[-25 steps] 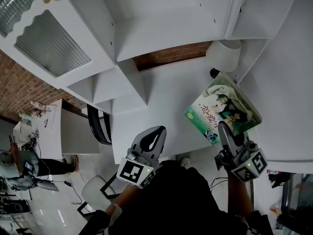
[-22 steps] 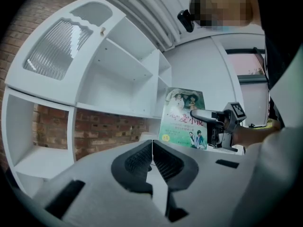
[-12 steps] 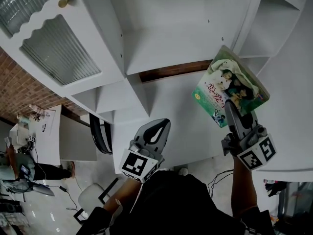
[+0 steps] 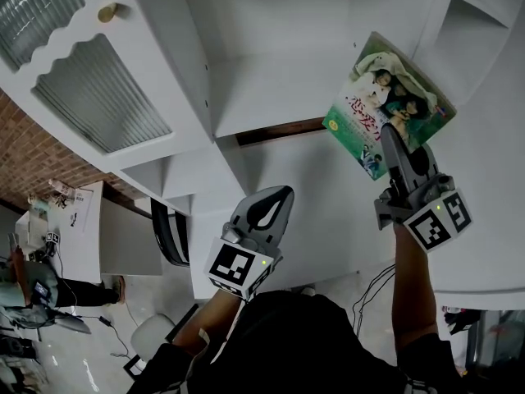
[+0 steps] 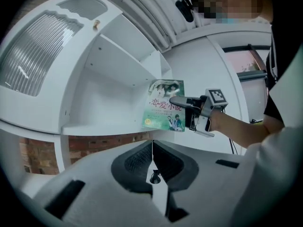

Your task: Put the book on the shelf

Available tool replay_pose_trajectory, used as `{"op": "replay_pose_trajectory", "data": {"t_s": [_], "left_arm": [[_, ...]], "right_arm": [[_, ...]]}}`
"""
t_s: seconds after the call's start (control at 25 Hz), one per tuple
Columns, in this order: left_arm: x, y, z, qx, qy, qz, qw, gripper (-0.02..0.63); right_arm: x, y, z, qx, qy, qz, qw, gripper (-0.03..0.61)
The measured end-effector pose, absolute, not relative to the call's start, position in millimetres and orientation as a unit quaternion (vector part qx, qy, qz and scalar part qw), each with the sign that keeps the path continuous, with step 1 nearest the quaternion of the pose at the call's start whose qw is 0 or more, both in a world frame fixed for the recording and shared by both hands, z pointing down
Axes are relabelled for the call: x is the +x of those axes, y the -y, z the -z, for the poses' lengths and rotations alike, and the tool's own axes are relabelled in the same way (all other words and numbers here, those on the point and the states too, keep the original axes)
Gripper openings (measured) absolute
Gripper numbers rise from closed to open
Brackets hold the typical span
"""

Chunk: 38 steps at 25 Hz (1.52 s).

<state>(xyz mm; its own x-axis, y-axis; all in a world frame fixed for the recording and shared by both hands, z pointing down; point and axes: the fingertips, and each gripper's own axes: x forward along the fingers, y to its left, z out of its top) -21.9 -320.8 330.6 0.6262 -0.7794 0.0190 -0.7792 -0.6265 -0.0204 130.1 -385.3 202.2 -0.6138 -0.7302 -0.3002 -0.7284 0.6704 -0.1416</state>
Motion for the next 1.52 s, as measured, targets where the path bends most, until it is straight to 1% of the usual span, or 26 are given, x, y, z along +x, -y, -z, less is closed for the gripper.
{"op": "replay_pose_trajectory", "data": {"t_s": [0.32, 0.48, 0.68, 0.84, 1.52], "left_arm": [[-22, 332, -331, -0.901, -0.433, 0.026, 0.004, 0.020], [-21, 343, -326, -0.901, -0.434, 0.011, 0.018, 0.020], [-19, 356, -327, -0.897, -0.440, 0.024, 0.042, 0.020], [-17, 370, -331, -0.898, -0.439, 0.021, 0.027, 0.020], [-3, 383, -331, -0.902, -0.430, 0.029, 0.029, 0.020]], "right_arm": [[132, 432, -187, -0.451, -0.878, -0.010, 0.161, 0.078], [130, 453, -188, -0.461, -0.874, -0.015, 0.152, 0.078], [130, 472, -190, -0.477, -0.866, -0.011, 0.149, 0.078], [128, 490, -191, -0.490, -0.861, -0.014, 0.138, 0.078], [131, 554, -190, -0.566, -0.816, -0.023, 0.114, 0.078]]}}
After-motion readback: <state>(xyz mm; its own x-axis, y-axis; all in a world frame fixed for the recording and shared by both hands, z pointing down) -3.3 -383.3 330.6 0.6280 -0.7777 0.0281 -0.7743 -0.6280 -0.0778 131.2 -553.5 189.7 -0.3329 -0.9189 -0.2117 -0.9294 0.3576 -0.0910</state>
